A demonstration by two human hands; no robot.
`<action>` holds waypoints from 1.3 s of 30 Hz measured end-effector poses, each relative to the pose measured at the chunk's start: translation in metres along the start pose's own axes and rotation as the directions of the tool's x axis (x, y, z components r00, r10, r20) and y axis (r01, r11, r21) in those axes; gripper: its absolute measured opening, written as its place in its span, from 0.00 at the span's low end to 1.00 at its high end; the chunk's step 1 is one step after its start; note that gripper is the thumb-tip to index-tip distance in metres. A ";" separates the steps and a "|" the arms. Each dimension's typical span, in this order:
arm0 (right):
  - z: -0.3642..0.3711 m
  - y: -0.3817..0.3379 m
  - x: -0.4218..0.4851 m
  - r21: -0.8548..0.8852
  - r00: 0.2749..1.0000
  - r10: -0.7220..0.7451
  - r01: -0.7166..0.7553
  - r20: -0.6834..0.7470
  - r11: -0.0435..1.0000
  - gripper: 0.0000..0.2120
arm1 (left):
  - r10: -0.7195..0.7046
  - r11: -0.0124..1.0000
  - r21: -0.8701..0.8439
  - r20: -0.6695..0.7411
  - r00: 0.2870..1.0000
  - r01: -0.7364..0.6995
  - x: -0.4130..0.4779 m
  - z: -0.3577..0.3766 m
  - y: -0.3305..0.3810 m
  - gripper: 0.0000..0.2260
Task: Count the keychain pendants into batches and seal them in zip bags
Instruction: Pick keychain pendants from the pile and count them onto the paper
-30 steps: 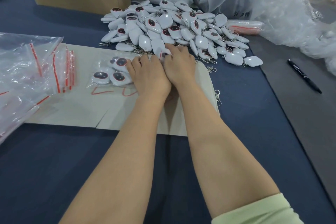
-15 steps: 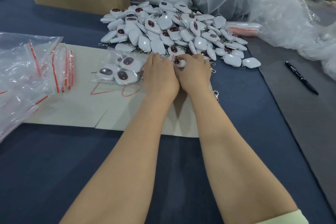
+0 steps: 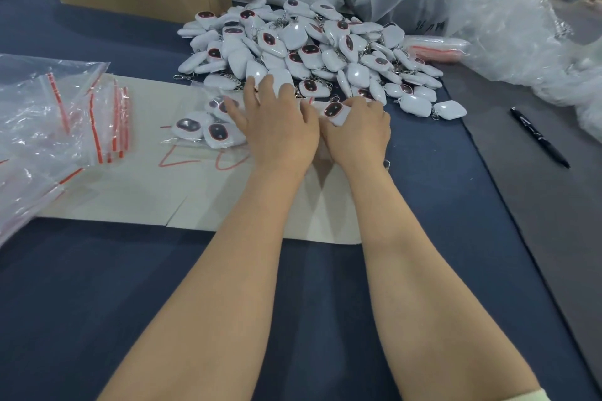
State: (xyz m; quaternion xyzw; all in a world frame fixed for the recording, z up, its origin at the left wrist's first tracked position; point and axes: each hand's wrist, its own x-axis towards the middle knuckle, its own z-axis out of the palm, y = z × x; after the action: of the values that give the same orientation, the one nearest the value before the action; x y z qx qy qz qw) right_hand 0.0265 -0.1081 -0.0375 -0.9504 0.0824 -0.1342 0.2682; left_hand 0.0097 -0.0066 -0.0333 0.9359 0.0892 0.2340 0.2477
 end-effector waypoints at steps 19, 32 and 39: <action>0.003 -0.015 -0.011 0.451 0.993 -0.112 0.120 -0.044 0.885 0.24 | -0.094 0.994 0.053 0.011 0.996 0.093 0.004 -0.002 -0.010 0.21; 0.006 -0.013 -0.010 0.440 0.988 -0.146 0.150 -0.041 0.885 0.22 | -0.168 0.977 0.155 0.139 0.976 0.146 0.002 0.000 -0.011 0.22; 0.001 -0.013 -0.004 0.566 0.996 0.021 0.032 -0.086 0.824 0.21 | 0.150 0.984 -0.092 -0.007 0.989 -0.150 0.002 -0.006 0.003 0.18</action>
State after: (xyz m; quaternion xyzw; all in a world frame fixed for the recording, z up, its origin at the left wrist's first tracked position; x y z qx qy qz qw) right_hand 0.0242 -0.0958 -0.0318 -0.8214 0.0479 -0.1953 0.5337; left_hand 0.0091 -0.0058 -0.0264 0.9275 0.0075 0.2561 0.2723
